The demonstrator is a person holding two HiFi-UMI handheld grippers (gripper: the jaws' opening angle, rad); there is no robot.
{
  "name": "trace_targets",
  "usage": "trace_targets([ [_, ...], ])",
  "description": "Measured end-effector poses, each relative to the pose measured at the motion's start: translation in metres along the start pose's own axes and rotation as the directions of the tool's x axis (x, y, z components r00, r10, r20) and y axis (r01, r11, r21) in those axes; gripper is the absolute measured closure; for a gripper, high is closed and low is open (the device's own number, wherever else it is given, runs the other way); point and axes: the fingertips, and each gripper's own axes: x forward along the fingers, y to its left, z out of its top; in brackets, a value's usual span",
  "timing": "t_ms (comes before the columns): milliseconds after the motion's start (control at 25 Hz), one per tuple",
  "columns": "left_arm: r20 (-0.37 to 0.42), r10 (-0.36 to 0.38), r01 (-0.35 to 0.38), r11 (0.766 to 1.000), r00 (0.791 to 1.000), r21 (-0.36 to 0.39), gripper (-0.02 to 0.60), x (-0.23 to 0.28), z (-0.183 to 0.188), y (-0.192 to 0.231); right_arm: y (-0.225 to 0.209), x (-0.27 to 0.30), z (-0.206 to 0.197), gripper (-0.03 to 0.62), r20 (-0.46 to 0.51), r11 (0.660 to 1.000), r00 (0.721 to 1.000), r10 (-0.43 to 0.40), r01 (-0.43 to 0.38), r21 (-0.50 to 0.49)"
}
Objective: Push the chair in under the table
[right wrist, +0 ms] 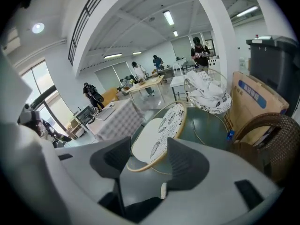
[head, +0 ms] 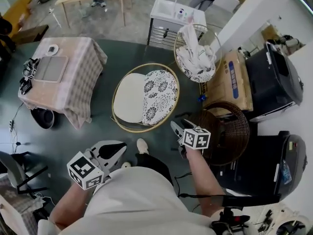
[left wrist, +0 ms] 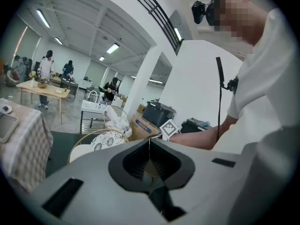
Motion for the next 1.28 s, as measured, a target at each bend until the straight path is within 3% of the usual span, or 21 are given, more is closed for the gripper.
trace_targets([
  [280,0.008,0.192,-0.190,0.977,0.981,-0.093,0.569,0.023,0.029,0.040,-0.107,0.129,0.043,0.327,-0.135,0.985,0.990,-0.040,0.061,0.160],
  [480,-0.007,0.291,-0.289,0.943,0.957,-0.163,0.569,0.014,0.024,0.064,-0.157,0.183,0.032,0.327,-0.237,0.954,0.967,-0.095,0.156,0.254],
  [600,-0.004,0.334,-0.328,0.925,0.943,-0.192,0.569,0.007,0.023,0.077,-0.160,0.201,0.020,0.338,-0.271,0.928,0.960,-0.069,0.162,0.337],
  [760,0.013,0.363,-0.353,0.913,0.932,-0.203,0.569,-0.007,0.026,0.094,-0.149,0.211,0.017,0.543,-0.260,0.884,0.963,-0.069,0.180,0.431],
  [920,0.033,0.391,-0.376,0.902,0.920,-0.213,0.569,-0.031,0.029,0.116,-0.151,0.210,0.014,0.553,-0.246,0.825,0.959,-0.139,0.250,0.507],
  [1080,0.044,0.381,-0.364,0.907,0.923,-0.212,0.569,-0.047,0.032,0.136,-0.152,0.206,0.015,0.554,-0.241,0.772,0.949,-0.203,0.307,0.557],
  [1280,0.048,0.349,-0.331,0.918,0.936,-0.218,0.569,-0.065,0.033,0.158,-0.132,0.211,0.007,0.554,-0.242,0.740,0.944,-0.224,0.326,0.588],
])
